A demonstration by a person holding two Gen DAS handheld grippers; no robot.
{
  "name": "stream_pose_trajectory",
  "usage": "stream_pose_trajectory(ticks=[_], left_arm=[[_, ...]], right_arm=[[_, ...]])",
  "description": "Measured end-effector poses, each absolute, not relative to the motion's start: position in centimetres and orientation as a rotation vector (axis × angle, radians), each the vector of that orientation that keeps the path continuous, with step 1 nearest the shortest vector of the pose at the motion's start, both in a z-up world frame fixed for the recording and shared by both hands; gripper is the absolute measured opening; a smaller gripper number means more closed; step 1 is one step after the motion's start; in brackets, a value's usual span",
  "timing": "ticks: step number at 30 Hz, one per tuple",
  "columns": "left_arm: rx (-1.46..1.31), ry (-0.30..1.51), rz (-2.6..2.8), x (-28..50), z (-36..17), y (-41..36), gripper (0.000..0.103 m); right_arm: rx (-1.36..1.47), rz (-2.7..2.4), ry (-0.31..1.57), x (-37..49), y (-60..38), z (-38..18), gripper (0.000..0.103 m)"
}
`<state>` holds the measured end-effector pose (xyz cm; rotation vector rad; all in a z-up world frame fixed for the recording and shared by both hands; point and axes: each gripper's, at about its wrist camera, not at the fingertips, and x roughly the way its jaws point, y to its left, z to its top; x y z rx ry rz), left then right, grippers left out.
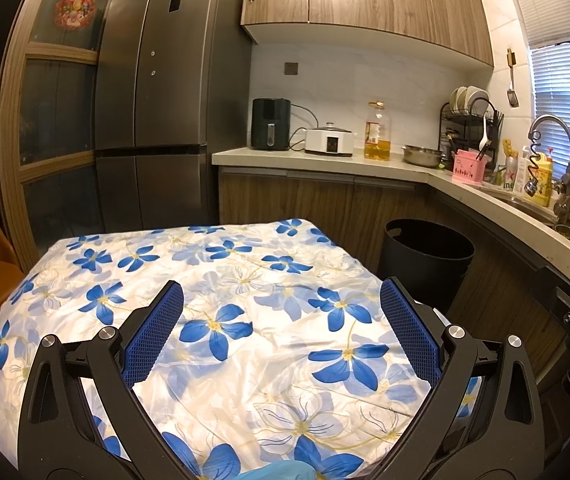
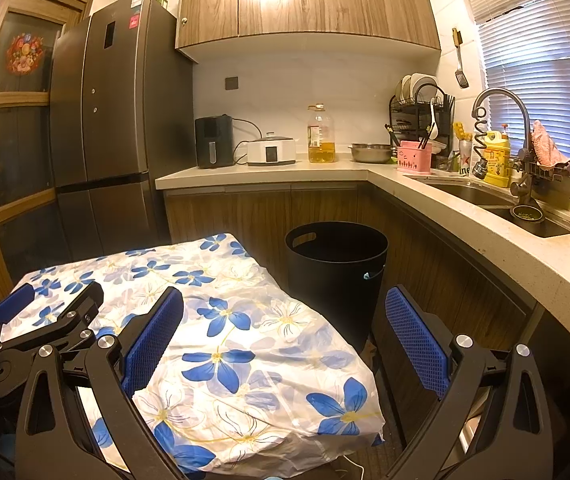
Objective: Collect trash
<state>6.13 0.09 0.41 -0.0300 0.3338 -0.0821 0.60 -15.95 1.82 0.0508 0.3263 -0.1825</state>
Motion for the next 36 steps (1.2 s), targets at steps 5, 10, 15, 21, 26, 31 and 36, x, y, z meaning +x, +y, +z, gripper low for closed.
stream_pose_trajectory(ticks=[5,10,15,21,26,31,36], left_arm=[[-0.029,0.331,-0.087,6.03,0.38,-0.05,0.097],[-0.023,0.329,-0.086,6.03,0.35,-0.11,0.097],[-0.014,0.337,-0.091,6.04,0.27,-0.24,0.089],[-0.008,0.343,-0.106,6.16,0.16,-0.28,0.083],[-0.009,0.343,-0.104,6.17,0.2,-0.21,0.083],[-0.005,0.341,-0.106,6.09,0.23,-0.25,0.083],[-0.003,0.34,-0.106,6.01,0.28,-0.36,0.083]], right_arm=[[0.052,-0.183,0.325,0.53,-15.98,1.77,0.097],[0.052,-0.184,0.323,0.63,-15.93,1.91,0.097],[0.052,-0.188,0.321,0.67,-16.01,2.09,0.097],[0.058,-0.194,0.318,0.78,-15.79,2.32,0.097],[0.058,-0.196,0.314,0.83,-15.72,2.36,0.097],[0.06,-0.196,0.314,0.8,-15.67,2.34,0.097],[0.06,-0.196,0.308,0.6,-15.81,2.29,0.097]])
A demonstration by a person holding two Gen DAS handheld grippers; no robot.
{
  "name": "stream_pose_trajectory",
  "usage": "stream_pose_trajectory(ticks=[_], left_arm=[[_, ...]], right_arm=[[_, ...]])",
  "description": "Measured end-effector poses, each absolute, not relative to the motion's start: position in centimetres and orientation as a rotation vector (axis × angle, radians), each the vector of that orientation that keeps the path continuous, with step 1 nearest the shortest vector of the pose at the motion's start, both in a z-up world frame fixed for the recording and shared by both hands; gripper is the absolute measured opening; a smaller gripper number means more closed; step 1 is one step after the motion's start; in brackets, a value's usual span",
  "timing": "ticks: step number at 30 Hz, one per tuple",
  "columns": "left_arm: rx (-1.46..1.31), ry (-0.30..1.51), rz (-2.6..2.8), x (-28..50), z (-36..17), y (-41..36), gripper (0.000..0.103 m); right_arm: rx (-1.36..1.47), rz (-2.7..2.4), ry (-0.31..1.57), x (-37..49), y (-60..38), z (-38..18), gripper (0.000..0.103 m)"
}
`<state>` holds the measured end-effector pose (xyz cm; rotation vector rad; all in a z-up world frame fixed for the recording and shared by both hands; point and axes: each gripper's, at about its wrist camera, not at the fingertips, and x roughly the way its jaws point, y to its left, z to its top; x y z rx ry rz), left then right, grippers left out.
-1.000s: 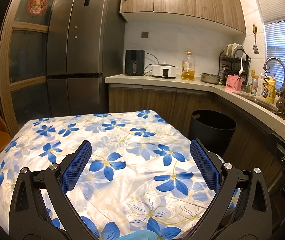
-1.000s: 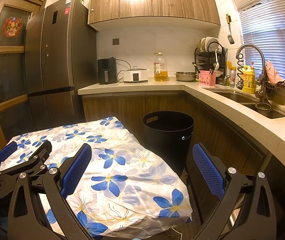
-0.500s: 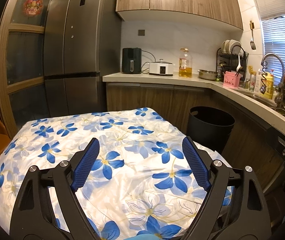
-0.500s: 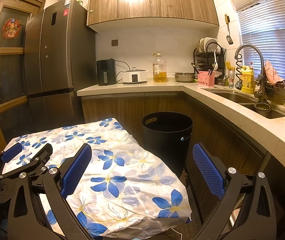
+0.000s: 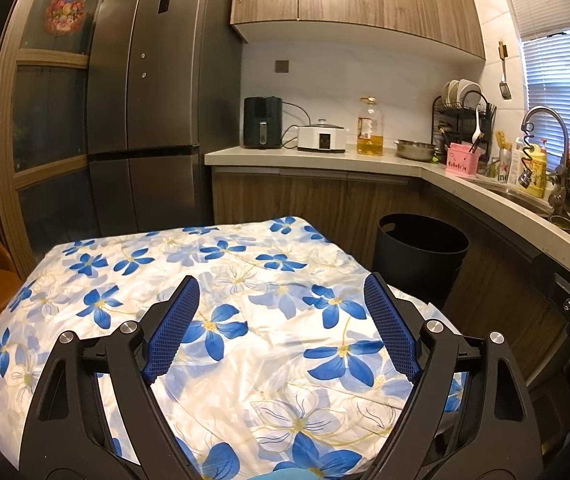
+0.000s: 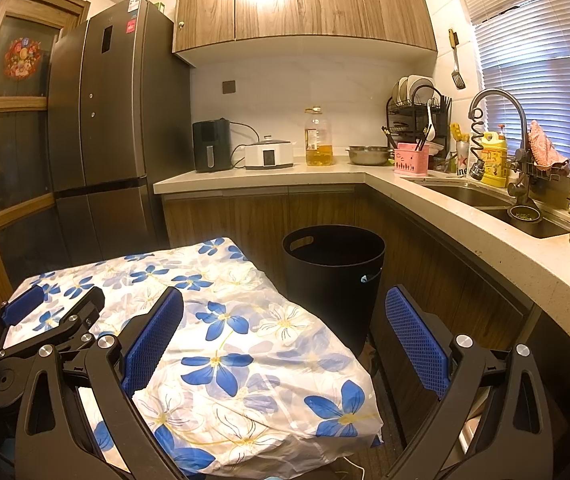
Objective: Collect trash
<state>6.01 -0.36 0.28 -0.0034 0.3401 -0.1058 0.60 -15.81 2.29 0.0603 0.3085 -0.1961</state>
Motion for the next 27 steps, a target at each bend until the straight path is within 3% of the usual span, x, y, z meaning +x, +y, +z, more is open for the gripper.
stream_pose_trajectory(ticks=[20,27], left_arm=[[-0.002,0.336,-0.101,6.01,0.52,-0.4,0.083],[-0.001,0.327,-0.086,6.01,0.7,-0.26,0.091]], right_arm=[[0.062,-0.195,0.305,0.73,-15.87,2.3,0.097],[0.065,-0.195,0.304,0.79,-15.94,2.35,0.097]])
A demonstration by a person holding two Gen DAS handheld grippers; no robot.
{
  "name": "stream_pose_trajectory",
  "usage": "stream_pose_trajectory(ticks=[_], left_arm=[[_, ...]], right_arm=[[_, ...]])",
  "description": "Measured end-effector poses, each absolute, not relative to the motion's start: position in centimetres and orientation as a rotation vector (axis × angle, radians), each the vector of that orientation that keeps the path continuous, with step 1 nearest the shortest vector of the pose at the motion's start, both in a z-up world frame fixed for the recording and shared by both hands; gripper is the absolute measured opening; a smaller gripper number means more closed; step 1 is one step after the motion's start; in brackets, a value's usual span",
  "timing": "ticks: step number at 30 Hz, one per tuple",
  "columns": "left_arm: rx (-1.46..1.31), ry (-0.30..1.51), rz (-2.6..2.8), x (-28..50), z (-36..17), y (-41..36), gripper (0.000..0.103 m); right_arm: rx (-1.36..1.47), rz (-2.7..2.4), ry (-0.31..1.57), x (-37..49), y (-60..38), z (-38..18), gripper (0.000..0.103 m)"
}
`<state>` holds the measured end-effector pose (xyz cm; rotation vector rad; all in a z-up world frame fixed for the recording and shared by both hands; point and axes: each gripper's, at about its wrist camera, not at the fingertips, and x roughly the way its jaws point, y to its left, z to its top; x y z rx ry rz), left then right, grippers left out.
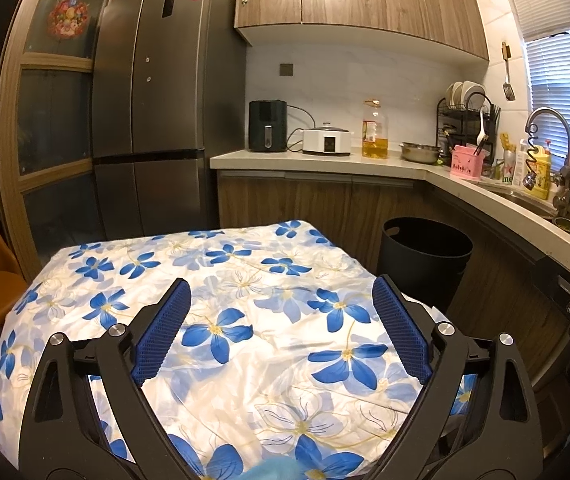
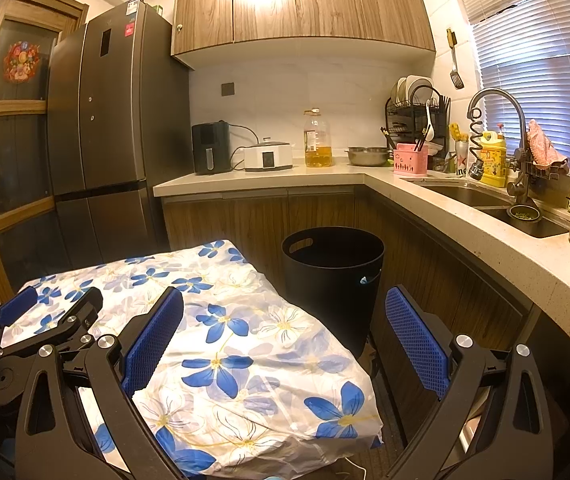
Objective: Collect trash
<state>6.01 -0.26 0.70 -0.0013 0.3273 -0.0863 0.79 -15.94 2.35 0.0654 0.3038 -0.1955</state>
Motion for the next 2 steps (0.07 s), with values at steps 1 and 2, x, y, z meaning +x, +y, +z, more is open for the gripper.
stream_pose_trajectory(ticks=[1,2], left_arm=[[-0.001,0.327,-0.085,5.98,0.71,-0.29,0.091],[0.0,0.326,-0.083,5.96,0.74,-0.27,0.091]], right_arm=[[0.065,-0.196,0.302,0.84,-15.9,2.35,0.097],[0.066,-0.196,0.303,0.74,-15.95,2.32,0.097]])
